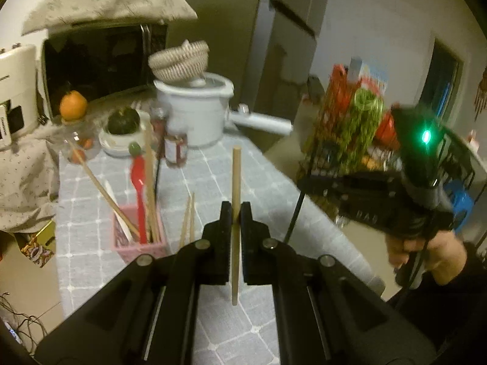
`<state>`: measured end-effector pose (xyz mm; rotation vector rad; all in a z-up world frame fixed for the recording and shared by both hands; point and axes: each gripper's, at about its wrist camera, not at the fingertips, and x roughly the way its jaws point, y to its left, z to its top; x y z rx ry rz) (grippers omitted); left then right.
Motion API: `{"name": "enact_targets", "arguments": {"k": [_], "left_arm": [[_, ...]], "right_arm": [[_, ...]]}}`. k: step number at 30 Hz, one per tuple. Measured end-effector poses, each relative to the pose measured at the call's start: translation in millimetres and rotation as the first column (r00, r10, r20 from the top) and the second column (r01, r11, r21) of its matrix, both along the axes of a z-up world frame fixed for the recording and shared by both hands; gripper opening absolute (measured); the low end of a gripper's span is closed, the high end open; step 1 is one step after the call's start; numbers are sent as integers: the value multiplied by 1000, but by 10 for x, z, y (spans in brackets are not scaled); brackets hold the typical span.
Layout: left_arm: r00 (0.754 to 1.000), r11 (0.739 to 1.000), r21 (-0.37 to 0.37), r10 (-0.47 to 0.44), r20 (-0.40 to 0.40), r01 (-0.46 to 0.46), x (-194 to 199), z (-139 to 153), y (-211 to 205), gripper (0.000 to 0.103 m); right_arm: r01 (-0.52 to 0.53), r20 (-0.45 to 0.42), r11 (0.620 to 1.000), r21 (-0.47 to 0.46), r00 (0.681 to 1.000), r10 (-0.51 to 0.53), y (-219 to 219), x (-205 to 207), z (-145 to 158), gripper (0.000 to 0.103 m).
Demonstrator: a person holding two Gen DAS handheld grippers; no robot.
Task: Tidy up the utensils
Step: 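Lift the wooden chopstick with the left tool toward the pink basket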
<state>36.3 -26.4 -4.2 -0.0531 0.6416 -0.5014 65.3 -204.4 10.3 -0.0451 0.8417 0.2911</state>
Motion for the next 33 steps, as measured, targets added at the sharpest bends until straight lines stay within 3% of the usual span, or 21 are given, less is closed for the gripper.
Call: {"name": "enact_targets", "arguments": {"k": [6, 11, 15, 23, 33], "left_arm": [[988, 996, -78, 62, 138, -52, -120, 351, 218, 6], [959, 987, -112, 138, 249, -113, -184, 531, 393, 6], [934, 975, -121, 215, 285, -188, -141, 554, 552, 6], [909, 957, -97, 291, 299, -275, 51, 456, 757, 6], [933, 945, -53, 326, 154, -322, 468, 15, 832, 6]], "right_arm": [[-24, 55, 999, 23, 998, 23, 158, 31, 190, 5], [-37, 83, 999, 37, 996, 34, 249, 44, 325, 5], [-42, 82, 998, 48, 996, 37, 278, 32, 365, 5], [-35, 71, 998, 59, 997, 31, 270, 35, 347, 5], [-38, 85, 997, 67, 996, 32, 311, 31, 363, 5]]}}
